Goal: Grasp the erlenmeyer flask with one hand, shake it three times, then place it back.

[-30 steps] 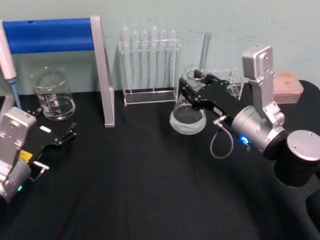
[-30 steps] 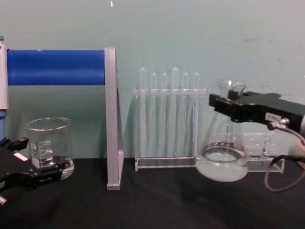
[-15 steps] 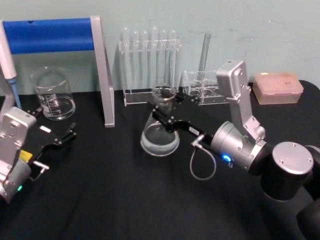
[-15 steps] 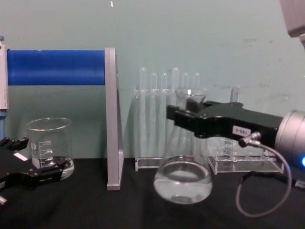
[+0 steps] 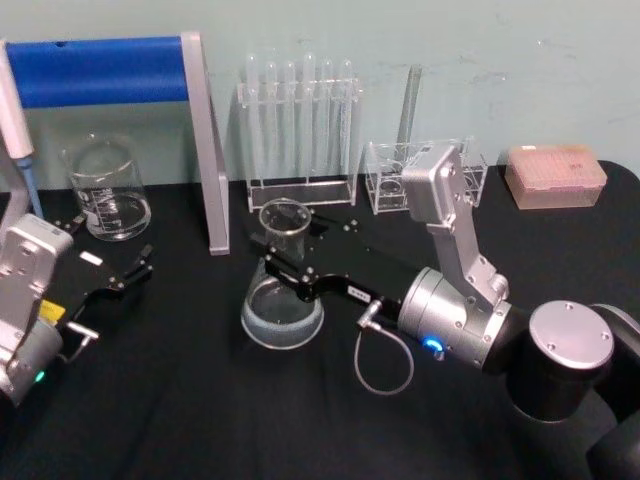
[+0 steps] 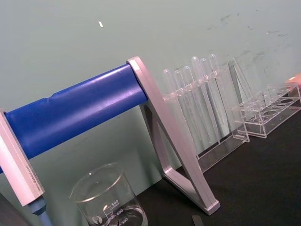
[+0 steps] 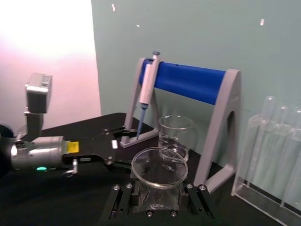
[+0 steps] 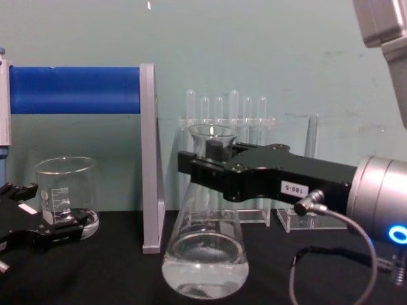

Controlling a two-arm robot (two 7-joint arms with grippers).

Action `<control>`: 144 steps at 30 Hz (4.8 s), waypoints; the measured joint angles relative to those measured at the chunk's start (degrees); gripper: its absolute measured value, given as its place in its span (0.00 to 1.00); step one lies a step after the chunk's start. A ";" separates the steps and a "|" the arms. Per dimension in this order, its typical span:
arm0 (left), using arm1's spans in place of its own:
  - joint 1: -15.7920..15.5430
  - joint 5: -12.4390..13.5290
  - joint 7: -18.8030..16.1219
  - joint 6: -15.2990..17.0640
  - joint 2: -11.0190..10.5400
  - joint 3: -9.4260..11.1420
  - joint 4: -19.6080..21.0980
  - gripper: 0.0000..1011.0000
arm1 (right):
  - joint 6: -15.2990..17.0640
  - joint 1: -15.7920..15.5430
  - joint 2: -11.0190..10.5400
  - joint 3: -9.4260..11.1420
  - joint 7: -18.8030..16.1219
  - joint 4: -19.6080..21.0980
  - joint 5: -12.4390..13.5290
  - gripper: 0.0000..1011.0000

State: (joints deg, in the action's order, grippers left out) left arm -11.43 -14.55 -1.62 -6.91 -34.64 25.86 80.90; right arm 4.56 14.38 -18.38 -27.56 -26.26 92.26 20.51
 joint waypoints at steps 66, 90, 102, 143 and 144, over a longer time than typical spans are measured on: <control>0.00 0.00 0.00 0.00 0.00 0.00 0.00 0.99 | -1.26 2.64 1.03 11.29 8.91 -7.91 -4.42 0.45; 0.00 0.00 0.00 0.00 0.00 0.00 0.00 0.99 | 0.02 -0.03 -0.10 3.37 1.44 -1.66 -1.45 0.45; 0.00 0.00 0.00 0.00 0.00 0.00 0.00 0.99 | 0.04 -0.39 -1.59 -0.13 -0.61 0.29 -0.21 0.45; 0.00 0.00 0.00 0.00 0.00 0.00 0.00 0.99 | -1.33 3.11 -0.58 7.96 8.99 -7.36 -2.14 0.45; 0.00 0.00 0.00 0.00 0.00 0.00 0.00 0.99 | -1.37 3.14 -0.54 8.27 9.18 -7.56 -2.25 0.44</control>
State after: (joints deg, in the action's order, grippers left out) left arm -11.43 -14.55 -1.62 -6.91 -34.65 25.86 80.90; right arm 3.19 17.52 -18.93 -19.30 -17.08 84.70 18.26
